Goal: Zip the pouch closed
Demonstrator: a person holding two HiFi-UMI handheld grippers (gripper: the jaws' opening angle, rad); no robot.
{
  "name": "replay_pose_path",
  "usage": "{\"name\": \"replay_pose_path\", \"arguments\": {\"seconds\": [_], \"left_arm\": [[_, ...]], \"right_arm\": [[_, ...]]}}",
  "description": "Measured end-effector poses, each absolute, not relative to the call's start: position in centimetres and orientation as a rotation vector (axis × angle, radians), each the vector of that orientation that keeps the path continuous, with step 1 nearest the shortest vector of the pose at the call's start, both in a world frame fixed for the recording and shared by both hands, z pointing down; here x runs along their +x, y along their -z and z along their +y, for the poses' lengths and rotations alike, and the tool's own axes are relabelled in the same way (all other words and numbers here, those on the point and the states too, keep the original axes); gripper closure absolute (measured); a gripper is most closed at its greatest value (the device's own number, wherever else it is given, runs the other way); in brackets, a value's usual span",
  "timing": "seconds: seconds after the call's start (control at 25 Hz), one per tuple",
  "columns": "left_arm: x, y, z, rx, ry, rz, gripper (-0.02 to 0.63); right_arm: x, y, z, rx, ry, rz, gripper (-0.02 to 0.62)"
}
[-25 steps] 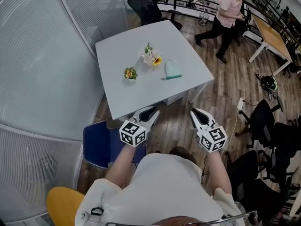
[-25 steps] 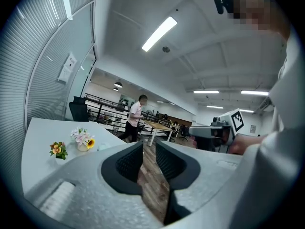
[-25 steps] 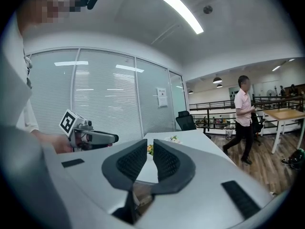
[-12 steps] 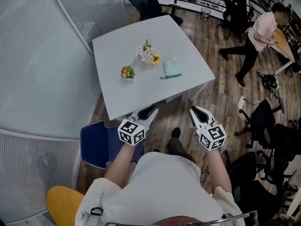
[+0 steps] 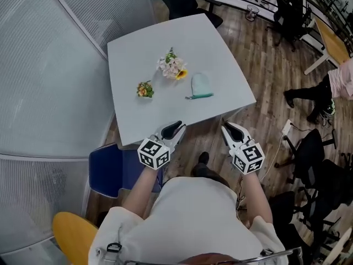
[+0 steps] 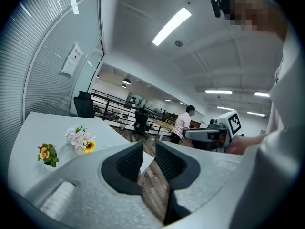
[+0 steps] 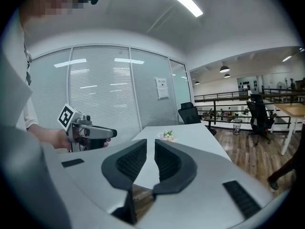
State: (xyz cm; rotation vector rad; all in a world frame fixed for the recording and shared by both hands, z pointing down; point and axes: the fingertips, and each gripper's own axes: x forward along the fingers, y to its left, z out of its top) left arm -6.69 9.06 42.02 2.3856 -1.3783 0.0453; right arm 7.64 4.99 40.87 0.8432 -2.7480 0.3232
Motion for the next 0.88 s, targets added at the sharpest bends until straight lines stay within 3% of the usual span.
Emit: {"name": "replay_pose_path", "arguments": {"seconds": [0.88], "left_arm": [[-5.4, -46.0, -2.7, 2.221, -0.13, -1.511, 0.523]], "right_arm": [[6.5, -46.7, -9.3, 0.575, -0.451, -2.757, 0.546]]}}
